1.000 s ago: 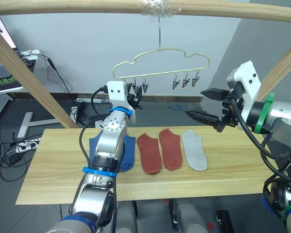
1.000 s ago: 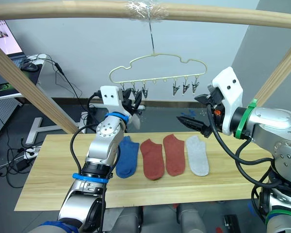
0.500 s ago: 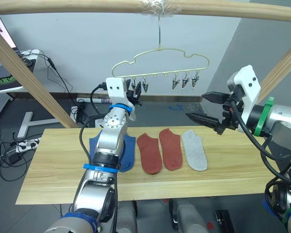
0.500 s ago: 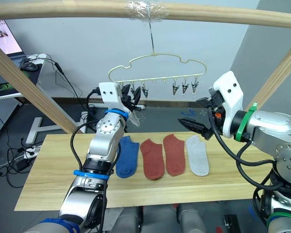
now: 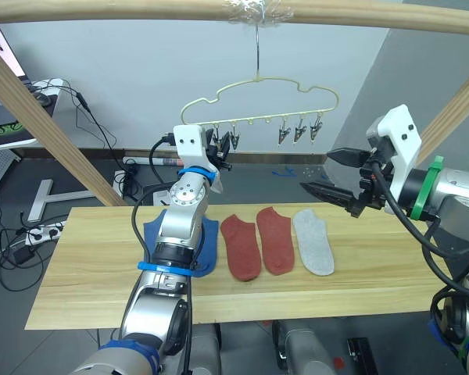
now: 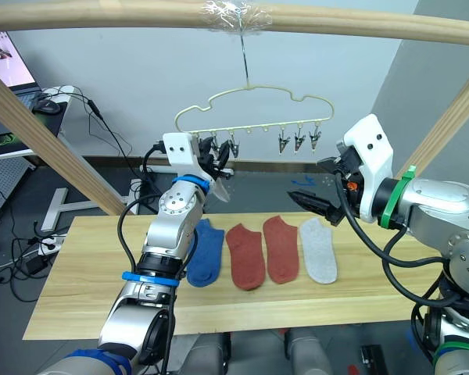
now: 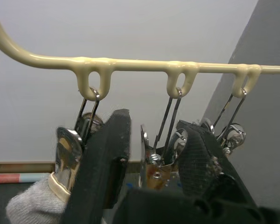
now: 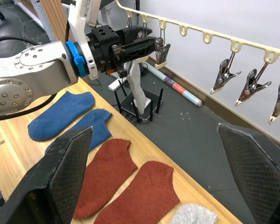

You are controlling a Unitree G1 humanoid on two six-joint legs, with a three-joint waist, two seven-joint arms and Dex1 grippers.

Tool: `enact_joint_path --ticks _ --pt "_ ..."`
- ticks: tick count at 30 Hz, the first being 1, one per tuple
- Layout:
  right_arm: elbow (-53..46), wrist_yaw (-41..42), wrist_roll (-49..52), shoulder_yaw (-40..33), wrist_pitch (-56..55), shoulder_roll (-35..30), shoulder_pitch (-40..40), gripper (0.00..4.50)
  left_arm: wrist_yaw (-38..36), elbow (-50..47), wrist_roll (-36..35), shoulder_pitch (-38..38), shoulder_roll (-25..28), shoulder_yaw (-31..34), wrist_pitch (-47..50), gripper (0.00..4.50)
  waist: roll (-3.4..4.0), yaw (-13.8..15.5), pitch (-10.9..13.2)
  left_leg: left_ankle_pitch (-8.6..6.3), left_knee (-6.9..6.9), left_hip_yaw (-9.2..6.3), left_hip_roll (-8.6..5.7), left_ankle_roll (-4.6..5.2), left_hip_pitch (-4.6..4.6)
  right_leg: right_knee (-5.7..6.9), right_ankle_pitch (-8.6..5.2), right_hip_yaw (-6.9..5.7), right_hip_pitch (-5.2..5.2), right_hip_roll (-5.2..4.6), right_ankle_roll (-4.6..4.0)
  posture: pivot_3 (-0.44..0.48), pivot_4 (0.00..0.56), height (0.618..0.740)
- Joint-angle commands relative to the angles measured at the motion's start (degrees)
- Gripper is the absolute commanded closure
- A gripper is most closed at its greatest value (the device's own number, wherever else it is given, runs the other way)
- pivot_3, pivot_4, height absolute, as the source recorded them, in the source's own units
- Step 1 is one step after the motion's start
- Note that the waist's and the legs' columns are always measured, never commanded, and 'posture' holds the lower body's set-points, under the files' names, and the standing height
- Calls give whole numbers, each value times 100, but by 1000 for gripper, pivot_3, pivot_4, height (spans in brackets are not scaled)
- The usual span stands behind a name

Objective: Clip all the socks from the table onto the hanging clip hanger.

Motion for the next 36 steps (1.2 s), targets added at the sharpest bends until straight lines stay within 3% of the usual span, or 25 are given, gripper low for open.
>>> enact_joint_path --ticks 1,4,11,17,21,27,36 --pt "-117 -63 132 -185 -68 -109 17 0 -28 -85 -21 -162 -50 13 -183 3878 0 0 0 0 0 0 0 0 0 -1 0 0 0 0 0 -86 239 740" --pt "-106 -123 190 -189 -82 -122 19 0 -39 -75 -25 -181 -49 20 -195 4272 0 -1 0 0 -1 1 0 0 -1 -3 0 0 0 0 1 -87 238 740" --pt "-113 -149 145 37 -188 -188 241 0 -82 -228 -38 -142 -76 -19 -80 4272 0 2 1 0 -4 1 0 0 -3 -7 -1 0 -1 0 1 -66 235 740" --pt "313 35 -862 1821 -747 -993 796 0 -225 -504 -314 -141 -113 55 565 4272 0 -3 1 0 -6 0 1 0 -4 -16 -2 -2 -1 0 3 -59 234 740" --pt "1014 134 -1472 2814 -1153 -928 791 0 -323 -634 -532 -200 -137 139 952 4272 1 -8 1 0 -9 10 2 0 -8 -46 -2 5 2 0 4 -56 233 740" --pt "2823 389 -2705 4135 -1949 -547 288 0 -459 -746 -940 -288 -308 243 1401 4272 2 -26 2 0 -10 9 2 0 -8 -48 -2 5 1 1 4 -51 227 740" --pt "5376 1036 -3909 4733 -3025 40 -339 0 -383 -904 -1044 -343 -447 260 1545 4272 3 8 3 0 -13 7 2 0 -12 -54 13 3 1 1 -21 -16 220 740"
